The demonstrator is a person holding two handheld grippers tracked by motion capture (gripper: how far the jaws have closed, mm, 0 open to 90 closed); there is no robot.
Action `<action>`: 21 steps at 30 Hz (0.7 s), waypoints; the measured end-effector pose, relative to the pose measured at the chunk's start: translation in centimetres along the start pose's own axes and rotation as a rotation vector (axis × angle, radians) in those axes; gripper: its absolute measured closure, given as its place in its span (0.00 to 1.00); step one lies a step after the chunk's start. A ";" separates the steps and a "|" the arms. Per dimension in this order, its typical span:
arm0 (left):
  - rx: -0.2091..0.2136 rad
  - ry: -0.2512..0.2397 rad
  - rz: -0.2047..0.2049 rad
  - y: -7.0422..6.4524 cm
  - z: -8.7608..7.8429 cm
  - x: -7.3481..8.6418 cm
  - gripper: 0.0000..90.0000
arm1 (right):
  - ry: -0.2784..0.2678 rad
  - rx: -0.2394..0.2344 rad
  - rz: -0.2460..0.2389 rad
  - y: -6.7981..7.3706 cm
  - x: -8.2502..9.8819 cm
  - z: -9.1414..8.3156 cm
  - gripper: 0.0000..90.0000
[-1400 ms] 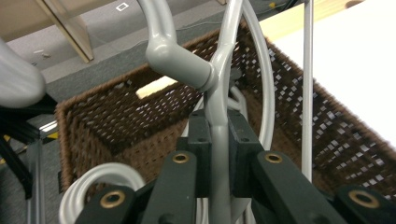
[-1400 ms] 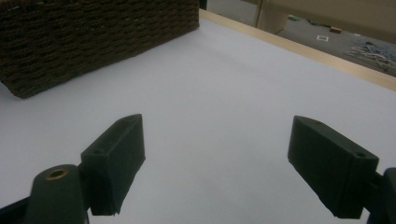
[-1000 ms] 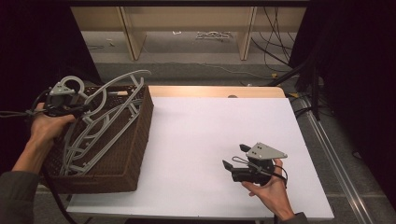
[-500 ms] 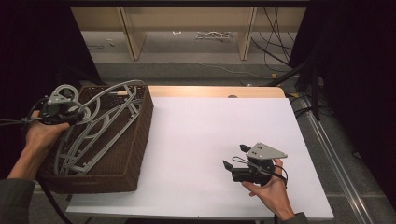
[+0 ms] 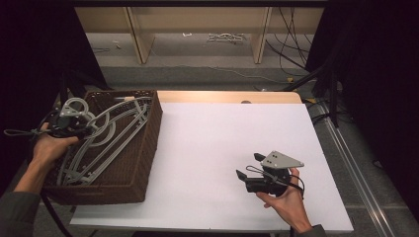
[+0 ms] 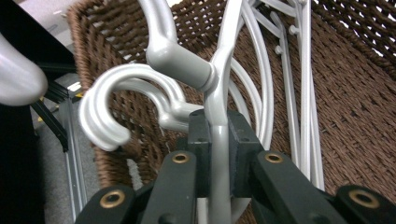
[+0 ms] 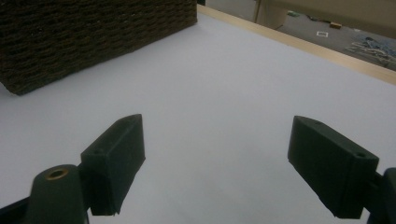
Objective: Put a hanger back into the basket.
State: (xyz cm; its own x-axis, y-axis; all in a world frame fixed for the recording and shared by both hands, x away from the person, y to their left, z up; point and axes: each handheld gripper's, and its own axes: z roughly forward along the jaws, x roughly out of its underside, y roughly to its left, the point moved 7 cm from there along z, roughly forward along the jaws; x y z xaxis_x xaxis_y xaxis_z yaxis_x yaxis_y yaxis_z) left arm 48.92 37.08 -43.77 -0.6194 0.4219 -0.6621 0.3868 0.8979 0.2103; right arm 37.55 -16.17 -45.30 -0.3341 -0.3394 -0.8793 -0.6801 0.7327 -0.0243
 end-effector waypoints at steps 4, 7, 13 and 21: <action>0.014 0.009 -0.022 -0.1 0.3 0.3 0.91 | 0.003 0.000 -0.001 0.0 0.0 0.0 0.22; 0.014 0.018 -0.031 -0.1 0.6 0.6 0.91 | 0.004 -0.002 -0.001 0.1 0.1 0.1 0.22; 0.022 0.047 -0.017 -0.6 1.3 0.9 0.91 | 0.005 -0.004 0.000 0.0 0.2 0.1 0.22; 0.039 0.076 -0.050 -0.6 1.6 1.2 0.90 | 0.003 -0.003 -0.005 0.0 0.1 0.1 0.22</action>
State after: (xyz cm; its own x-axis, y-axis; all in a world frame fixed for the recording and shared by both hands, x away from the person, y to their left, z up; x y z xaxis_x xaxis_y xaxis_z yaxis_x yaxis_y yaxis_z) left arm 49.07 36.84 -45.86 -0.6880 0.3865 -0.6143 0.3797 0.9130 0.1492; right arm 37.58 -16.09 -45.48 -0.3330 -0.3450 -0.8775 -0.6834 0.7295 -0.0275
